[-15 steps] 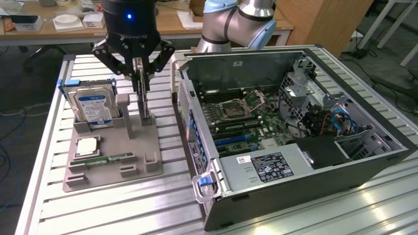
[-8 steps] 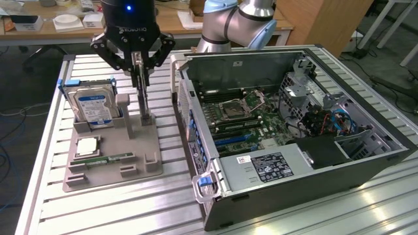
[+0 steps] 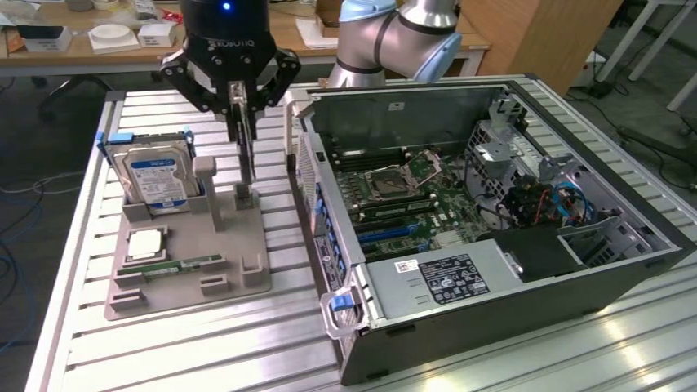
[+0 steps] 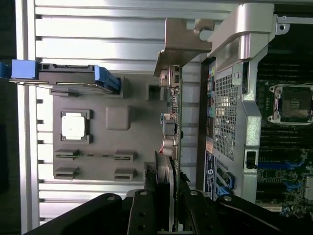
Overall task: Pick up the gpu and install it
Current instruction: 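Pick up the gpu and move the gpu toward the slot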
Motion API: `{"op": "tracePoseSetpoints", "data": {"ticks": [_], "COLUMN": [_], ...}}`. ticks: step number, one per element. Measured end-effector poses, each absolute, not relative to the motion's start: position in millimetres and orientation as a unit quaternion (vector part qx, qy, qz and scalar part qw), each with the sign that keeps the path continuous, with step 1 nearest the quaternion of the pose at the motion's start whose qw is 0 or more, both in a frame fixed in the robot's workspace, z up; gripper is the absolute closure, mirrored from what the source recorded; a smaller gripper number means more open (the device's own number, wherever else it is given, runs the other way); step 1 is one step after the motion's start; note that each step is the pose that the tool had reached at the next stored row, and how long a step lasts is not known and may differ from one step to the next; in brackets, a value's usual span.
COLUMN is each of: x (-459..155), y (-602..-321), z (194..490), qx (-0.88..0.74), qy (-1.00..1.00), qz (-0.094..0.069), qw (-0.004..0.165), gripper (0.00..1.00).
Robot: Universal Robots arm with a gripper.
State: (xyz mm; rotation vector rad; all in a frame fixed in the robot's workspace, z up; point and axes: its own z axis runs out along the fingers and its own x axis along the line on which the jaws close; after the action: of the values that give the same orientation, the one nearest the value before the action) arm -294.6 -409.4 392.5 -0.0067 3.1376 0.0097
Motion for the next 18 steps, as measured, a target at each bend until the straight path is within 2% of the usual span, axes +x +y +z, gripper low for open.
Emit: {"op": "tracePoseSetpoints", "data": {"ticks": [18], "x": [-262], "y": [-410], "z": [408], "qx": [-0.003], "qy": [1.0], "qz": [0.003], "qw": [0.002], "gripper": [0.73]}}
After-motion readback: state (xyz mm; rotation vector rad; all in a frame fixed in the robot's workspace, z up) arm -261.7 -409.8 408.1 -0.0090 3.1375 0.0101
